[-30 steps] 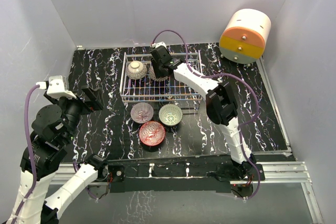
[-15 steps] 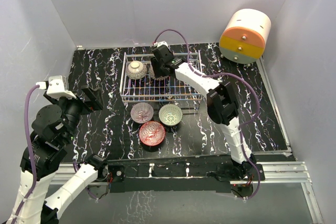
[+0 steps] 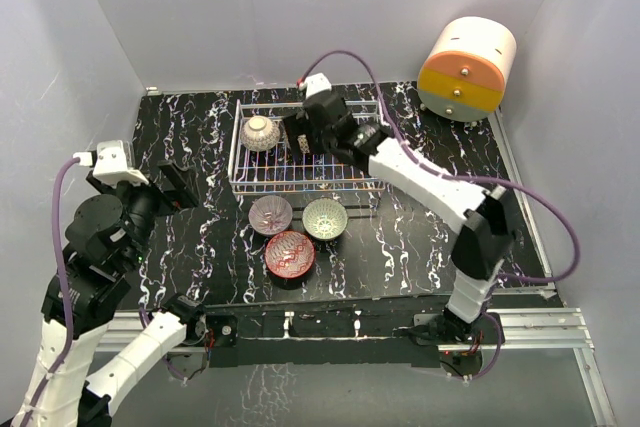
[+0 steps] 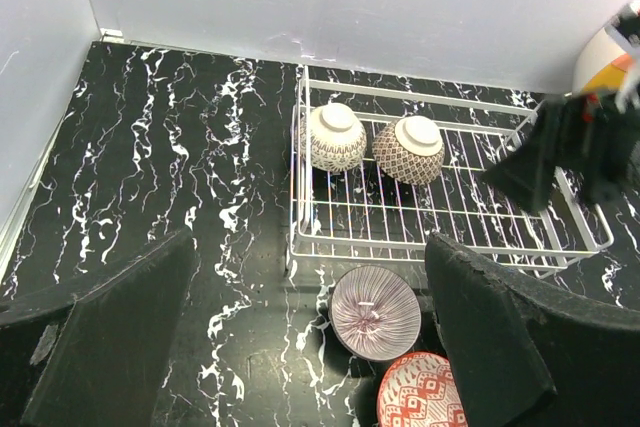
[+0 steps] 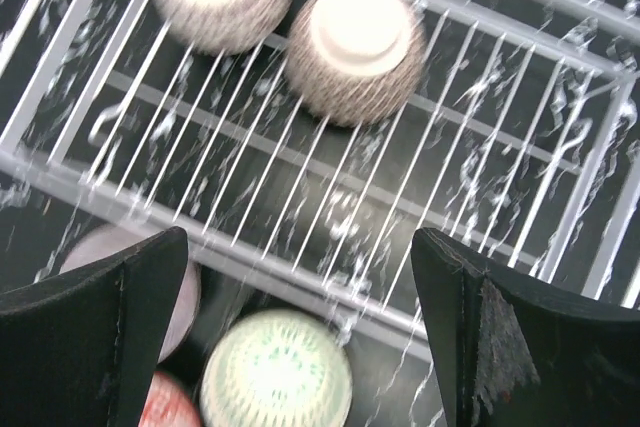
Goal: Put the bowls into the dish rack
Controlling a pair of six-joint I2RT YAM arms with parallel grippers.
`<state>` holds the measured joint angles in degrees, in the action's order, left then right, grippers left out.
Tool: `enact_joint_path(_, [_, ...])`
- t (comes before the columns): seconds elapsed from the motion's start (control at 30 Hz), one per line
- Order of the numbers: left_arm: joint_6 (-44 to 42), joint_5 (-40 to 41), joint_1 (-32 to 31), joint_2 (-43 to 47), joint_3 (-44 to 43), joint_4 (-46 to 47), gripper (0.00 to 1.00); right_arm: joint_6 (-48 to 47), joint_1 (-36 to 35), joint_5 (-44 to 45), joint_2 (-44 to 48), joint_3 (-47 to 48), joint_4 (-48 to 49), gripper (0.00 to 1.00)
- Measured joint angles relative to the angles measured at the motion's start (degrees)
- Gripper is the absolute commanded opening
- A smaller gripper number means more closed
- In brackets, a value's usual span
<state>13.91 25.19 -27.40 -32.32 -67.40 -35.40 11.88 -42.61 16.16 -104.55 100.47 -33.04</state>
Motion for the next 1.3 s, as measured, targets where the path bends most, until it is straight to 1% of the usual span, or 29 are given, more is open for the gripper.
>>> enact_joint_path(0.17, [-0.07, -0.07, 0.00, -1.29, 0.00, 0.28, 0.97, 0.13, -8.96, 0.55, 10.71, -12.81, -1.46, 0.98])
enact_joint_path(0.23, [-0.24, -0.09, 0.00, -1.62, 0.00, 0.52, 0.97, 0.26, -12.04, -1.07, 14.82, -18.08, -2.54, 0.96])
enact_joint_path(0.37, [-0.44, -0.22, 0.00, -2.23, 0.02, 1.25, 0.97, 0.59, -13.07, -4.35, 22.03, -26.93, -2.86, 0.90])
enact_joint_path(0.47, [-0.42, -0.76, -0.02, -2.93, 0.02, 2.23, 0.97, 0.70, -12.61, -5.75, 24.74, -31.74, -2.32, 0.87])
enact_joint_path(0.63, [-0.39, -1.51, 0.00, -3.43, 0.02, 2.43, 0.97, 0.44, -12.39, -6.91, 23.91, -37.83, 0.52, 0.85])
enact_joint_path(0.7, [-0.37, -1.66, 0.00, -3.43, 0.02, 2.43, 0.97, -0.11, -12.39, -6.73, 23.28, -39.54, 1.64, 0.80])
enact_joint_path(0.77, [-0.31, -1.66, 0.00, -3.41, 0.04, 2.40, 0.97, -1.07, -12.39, -6.80, 22.62, -40.39, 3.17, 0.78])
enact_joint_path(0.93, [-0.15, -1.60, 0.00, -2.97, 0.92, 2.34, 0.97, -1.70, -12.41, -8.02, 20.83, -40.30, 7.72, 0.75])
enact_joint_path(1.1, [-0.20, -1.11, -0.02, -2.75, 1.16, 2.25, 0.97, -1.20, -13.11, -8.20, 16.15, -39.43, 10.69, 0.74])
enact_joint_path(1.3, [-0.17, 3.15, -0.02, -0.52, 1.16, 1.86, 0.97, 0.44, -15.37, -6.38, 11.41, -36.06, 11.98, 0.75])
